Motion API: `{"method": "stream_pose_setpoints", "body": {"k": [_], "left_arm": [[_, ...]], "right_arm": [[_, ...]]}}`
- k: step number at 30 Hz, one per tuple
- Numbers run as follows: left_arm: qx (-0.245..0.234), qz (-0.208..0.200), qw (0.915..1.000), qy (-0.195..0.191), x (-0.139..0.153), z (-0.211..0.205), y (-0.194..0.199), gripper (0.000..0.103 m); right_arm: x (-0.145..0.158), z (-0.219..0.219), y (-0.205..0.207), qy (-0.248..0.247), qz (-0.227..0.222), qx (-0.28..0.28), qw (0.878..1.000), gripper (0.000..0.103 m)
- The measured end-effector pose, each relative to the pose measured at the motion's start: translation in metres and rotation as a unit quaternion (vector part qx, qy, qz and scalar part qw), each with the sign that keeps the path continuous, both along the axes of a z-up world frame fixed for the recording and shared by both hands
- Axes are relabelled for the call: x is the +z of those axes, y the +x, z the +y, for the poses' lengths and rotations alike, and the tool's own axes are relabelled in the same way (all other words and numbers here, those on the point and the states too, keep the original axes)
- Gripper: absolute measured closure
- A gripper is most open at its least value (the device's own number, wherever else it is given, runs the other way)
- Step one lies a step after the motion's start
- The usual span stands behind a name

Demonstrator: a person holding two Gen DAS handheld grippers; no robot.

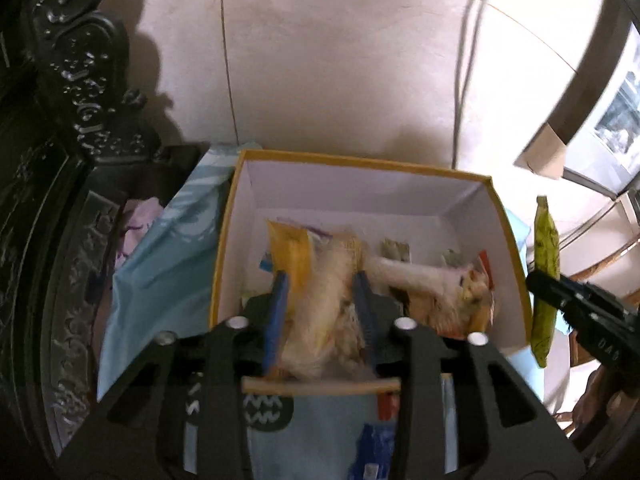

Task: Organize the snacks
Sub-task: 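Carry both bars into the yellow box and open both grippers, then move both grippers back over the last two snacks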

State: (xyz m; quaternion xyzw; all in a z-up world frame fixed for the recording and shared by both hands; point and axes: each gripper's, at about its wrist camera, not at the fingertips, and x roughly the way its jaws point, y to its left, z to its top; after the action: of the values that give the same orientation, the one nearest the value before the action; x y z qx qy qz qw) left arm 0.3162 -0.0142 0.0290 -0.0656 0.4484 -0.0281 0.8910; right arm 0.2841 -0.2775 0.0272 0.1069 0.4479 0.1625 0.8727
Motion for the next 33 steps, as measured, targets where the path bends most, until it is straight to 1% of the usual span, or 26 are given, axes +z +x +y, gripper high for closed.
{"method": "stream_pose_setpoints", "body": {"k": [2, 3, 4, 5, 7, 8, 9, 13, 18, 22, 26, 31, 33], "left_arm": [[0.012, -0.005, 0.9999, 0.003, -0.003, 0.002, 0.010, 0.026], [0.024, -0.010, 0.9996, 0.014, -0.005, 0.003, 0.012, 0.020], [0.030, -0.012, 0.9993, 0.020, -0.005, 0.004, 0.012, 0.013], [0.034, -0.015, 0.9991, 0.022, -0.005, 0.005, 0.011, 0.010], [0.032, -0.013, 0.9992, 0.020, -0.010, 0.007, 0.006, 0.010], [0.031, -0.009, 0.9992, 0.022, -0.012, 0.007, 0.004, 0.010], [0.030, -0.003, 0.9993, 0.023, -0.014, 0.007, 0.001, 0.010], [0.024, 0.005, 0.9994, 0.023, -0.020, 0.005, -0.021, 0.010], [0.013, 0.014, 0.9997, 0.016, -0.023, -0.004, -0.053, 0.010], [0.006, 0.033, 0.9994, 0.006, -0.031, -0.013, -0.082, 0.010], [-0.002, 0.054, 0.9986, 0.004, -0.046, -0.024, -0.105, 0.010], [-0.012, 0.088, 0.9960, 0.003, -0.073, -0.042, -0.130, 0.010], [-0.014, 0.105, 0.9944, 0.000, -0.085, -0.052, -0.137, 0.010]], "right_arm": [[-0.008, 0.000, 0.010, 0.001, 0.006, -0.012, 1.000, 0.080], [-0.011, -0.001, 0.013, 0.003, 0.009, -0.021, 1.000, 0.079], [-0.014, -0.003, 0.016, 0.002, 0.014, -0.039, 0.999, 0.068], [-0.014, -0.005, 0.016, -0.007, 0.015, -0.056, 0.998, 0.052], [-0.013, -0.009, 0.011, -0.022, -0.001, -0.085, 0.996, 0.043], [-0.012, -0.011, 0.007, -0.021, -0.013, -0.087, 0.996, 0.043], [-0.012, -0.012, 0.005, -0.020, -0.013, -0.083, 0.996, 0.043], [-0.014, -0.015, -0.009, -0.013, -0.002, -0.074, 0.997, 0.043], [-0.013, -0.017, -0.036, -0.010, -0.001, -0.066, 0.998, 0.043], [-0.014, -0.021, -0.062, -0.005, 0.005, -0.066, 0.998, 0.043], [-0.023, -0.023, -0.086, -0.005, 0.016, -0.066, 0.998, 0.043], [-0.044, -0.034, -0.111, 0.001, 0.048, -0.076, 0.996, 0.043], [-0.049, -0.037, -0.119, 0.001, 0.052, -0.078, 0.996, 0.043]]}}
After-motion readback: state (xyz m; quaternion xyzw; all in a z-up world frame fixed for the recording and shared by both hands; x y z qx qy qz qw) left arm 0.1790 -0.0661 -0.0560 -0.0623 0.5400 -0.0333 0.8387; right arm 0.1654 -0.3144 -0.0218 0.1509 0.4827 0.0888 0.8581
